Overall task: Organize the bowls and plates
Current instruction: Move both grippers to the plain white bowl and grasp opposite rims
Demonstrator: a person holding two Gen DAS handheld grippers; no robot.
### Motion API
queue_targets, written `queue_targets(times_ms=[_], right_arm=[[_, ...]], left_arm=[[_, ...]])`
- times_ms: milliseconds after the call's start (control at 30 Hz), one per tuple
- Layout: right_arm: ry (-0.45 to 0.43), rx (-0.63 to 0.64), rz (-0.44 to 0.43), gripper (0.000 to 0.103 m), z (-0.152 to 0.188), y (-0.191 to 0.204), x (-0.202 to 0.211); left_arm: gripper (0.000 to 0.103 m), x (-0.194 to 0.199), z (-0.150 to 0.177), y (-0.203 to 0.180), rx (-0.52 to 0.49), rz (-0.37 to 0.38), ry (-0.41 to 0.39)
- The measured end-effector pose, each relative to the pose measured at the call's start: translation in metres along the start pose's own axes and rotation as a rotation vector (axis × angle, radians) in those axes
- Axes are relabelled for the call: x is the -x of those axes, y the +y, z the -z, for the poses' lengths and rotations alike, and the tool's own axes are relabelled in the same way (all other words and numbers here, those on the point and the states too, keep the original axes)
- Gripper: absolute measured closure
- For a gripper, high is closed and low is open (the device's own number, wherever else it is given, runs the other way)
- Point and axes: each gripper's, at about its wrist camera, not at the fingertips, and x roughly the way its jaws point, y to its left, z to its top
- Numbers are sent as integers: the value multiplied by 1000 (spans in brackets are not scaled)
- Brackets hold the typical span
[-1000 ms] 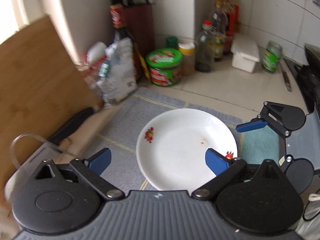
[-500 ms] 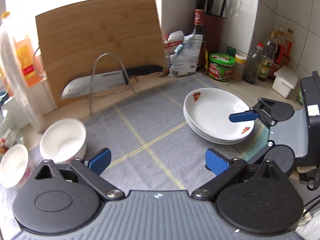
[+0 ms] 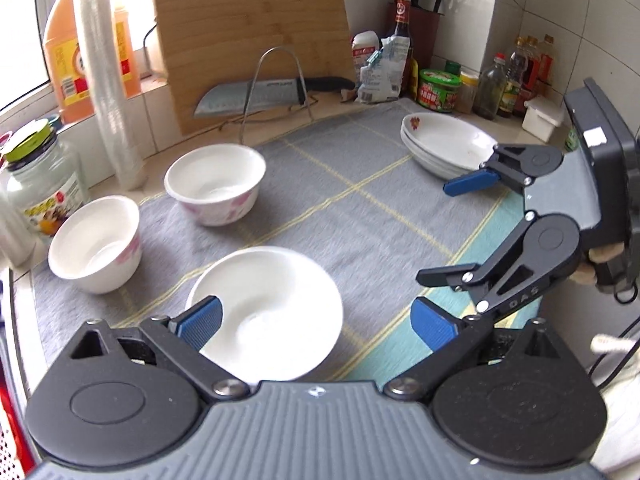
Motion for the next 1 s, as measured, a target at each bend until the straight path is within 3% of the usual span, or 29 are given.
queue_targets(times_ms=[233, 433, 633, 833, 1000], right_arm=[[30, 58, -102, 0, -11, 32, -15], [25, 165, -199, 0, -20, 46, -31], [20, 257, -292, 0, -25, 56, -46], [14, 318, -308, 0, -26, 56, -52], [4, 333, -352, 0, -26, 51, -54]], left_arm=[[3, -3, 33, 31, 13, 25, 56], [3, -16, 45, 40, -17, 3, 87], [3, -28, 47, 46, -96, -1, 122], [4, -35, 37, 46, -177, -4, 124], [8, -37, 36, 44, -245, 40, 129]])
